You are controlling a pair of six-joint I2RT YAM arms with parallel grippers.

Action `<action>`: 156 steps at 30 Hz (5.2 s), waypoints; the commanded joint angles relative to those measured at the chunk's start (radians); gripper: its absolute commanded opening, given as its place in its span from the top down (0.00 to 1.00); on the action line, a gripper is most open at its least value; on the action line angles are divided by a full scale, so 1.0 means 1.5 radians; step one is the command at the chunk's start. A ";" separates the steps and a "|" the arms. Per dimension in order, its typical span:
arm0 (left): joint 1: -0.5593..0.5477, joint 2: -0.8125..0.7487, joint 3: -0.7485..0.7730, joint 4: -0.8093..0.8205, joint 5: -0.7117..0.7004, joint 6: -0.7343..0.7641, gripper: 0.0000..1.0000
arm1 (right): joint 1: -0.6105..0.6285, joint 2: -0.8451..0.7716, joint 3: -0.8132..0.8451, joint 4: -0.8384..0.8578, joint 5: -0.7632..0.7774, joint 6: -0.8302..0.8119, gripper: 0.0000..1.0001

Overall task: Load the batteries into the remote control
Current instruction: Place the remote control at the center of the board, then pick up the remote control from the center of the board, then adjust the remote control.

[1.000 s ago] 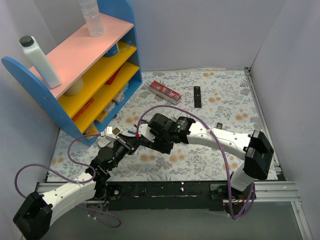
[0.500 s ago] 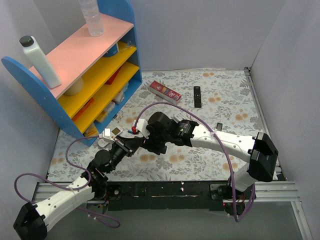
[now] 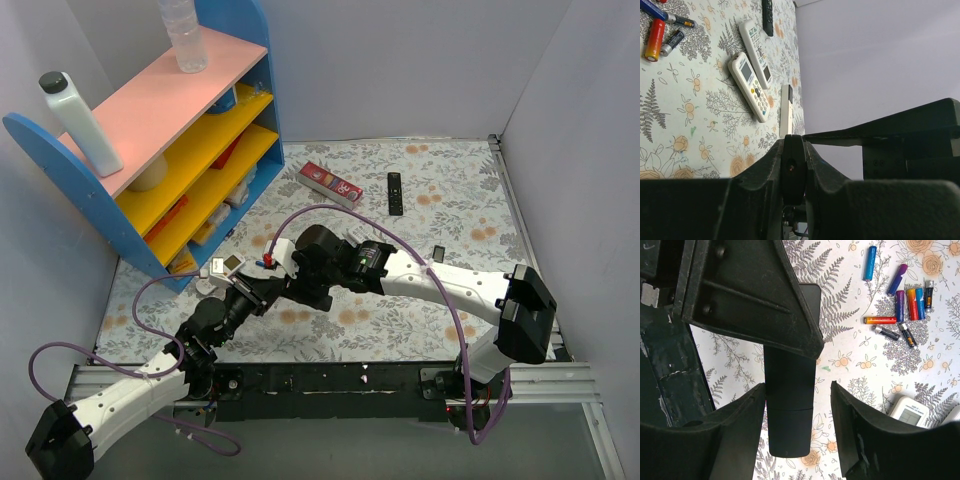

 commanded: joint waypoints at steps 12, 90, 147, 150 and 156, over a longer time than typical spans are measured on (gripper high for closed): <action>-0.003 -0.019 -0.015 -0.014 -0.006 -0.016 1.00 | -0.001 0.022 0.000 0.001 -0.019 0.007 0.36; -0.004 -0.132 0.253 -0.431 -0.135 0.321 0.02 | -0.878 -0.013 -0.186 0.086 -0.083 0.226 0.26; -0.004 0.357 0.144 0.450 0.261 0.287 0.02 | -0.467 -0.414 -0.447 0.352 -0.516 0.378 0.83; -0.004 0.410 0.159 0.505 0.291 0.288 0.02 | -0.423 -0.405 -0.442 0.377 -0.525 0.394 0.83; -0.004 0.490 0.169 0.600 0.321 0.299 0.07 | -0.360 -0.376 -0.448 0.470 -0.537 0.444 0.83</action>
